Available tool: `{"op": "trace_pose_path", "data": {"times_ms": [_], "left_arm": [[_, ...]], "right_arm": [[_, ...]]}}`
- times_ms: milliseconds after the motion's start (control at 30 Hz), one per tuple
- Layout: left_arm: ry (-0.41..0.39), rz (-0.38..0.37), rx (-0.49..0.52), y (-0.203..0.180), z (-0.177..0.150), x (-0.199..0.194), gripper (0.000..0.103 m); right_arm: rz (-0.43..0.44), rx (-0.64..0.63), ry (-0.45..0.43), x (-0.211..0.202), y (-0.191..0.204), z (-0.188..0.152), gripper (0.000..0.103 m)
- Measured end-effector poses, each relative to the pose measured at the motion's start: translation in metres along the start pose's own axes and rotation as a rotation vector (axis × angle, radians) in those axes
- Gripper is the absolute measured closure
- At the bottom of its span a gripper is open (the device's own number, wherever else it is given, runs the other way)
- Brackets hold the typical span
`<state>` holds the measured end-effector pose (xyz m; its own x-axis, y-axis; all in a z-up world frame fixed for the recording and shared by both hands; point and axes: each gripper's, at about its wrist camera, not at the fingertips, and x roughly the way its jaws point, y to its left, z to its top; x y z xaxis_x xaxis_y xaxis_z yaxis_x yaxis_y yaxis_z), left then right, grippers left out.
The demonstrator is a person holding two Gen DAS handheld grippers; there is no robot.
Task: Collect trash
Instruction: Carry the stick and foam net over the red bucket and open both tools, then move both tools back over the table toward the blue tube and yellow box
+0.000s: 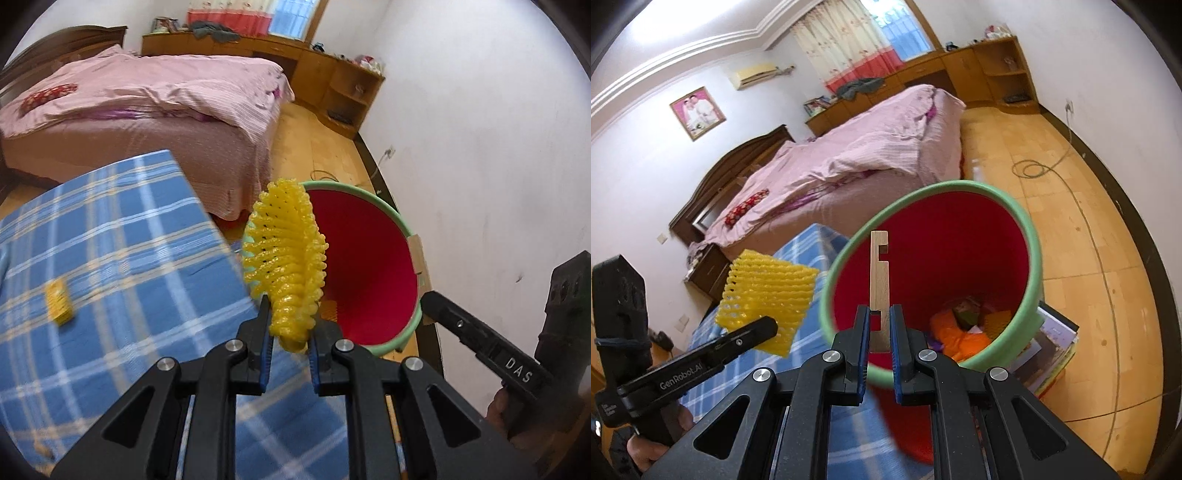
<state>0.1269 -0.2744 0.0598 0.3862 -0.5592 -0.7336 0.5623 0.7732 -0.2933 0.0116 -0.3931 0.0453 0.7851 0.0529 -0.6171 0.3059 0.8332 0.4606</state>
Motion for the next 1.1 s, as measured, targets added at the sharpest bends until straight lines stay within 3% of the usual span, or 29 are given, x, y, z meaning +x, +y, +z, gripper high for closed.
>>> {"op": "trace_pose_path", "data": {"times_ms": [200,300,533,733,1100], "left_arm": [[0.039,-0.010,0.054,-0.016,0.011,0.036,0.083],[0.051,0.027,0.083,-0.021,0.010,0.046,0.070],[0.069,0.055,0.106,-0.024,0.007,0.053,0.069],[0.055,0.066,0.088,-0.016,0.004,0.038,0.069],[-0.016,0.128,0.035,0.020,-0.007,-0.026,0.069]], "right_arm": [[-0.030,0.025,0.010,0.018,-0.024,0.006,0.092],[-0.035,0.038,0.013,0.025,-0.032,0.006,0.090],[-0.023,0.081,0.012,0.026,-0.041,0.006,0.087],[-0.008,0.075,-0.003,0.014,-0.033,0.004,0.083],[0.053,0.027,-0.019,-0.024,0.009,-0.009,0.061]]}}
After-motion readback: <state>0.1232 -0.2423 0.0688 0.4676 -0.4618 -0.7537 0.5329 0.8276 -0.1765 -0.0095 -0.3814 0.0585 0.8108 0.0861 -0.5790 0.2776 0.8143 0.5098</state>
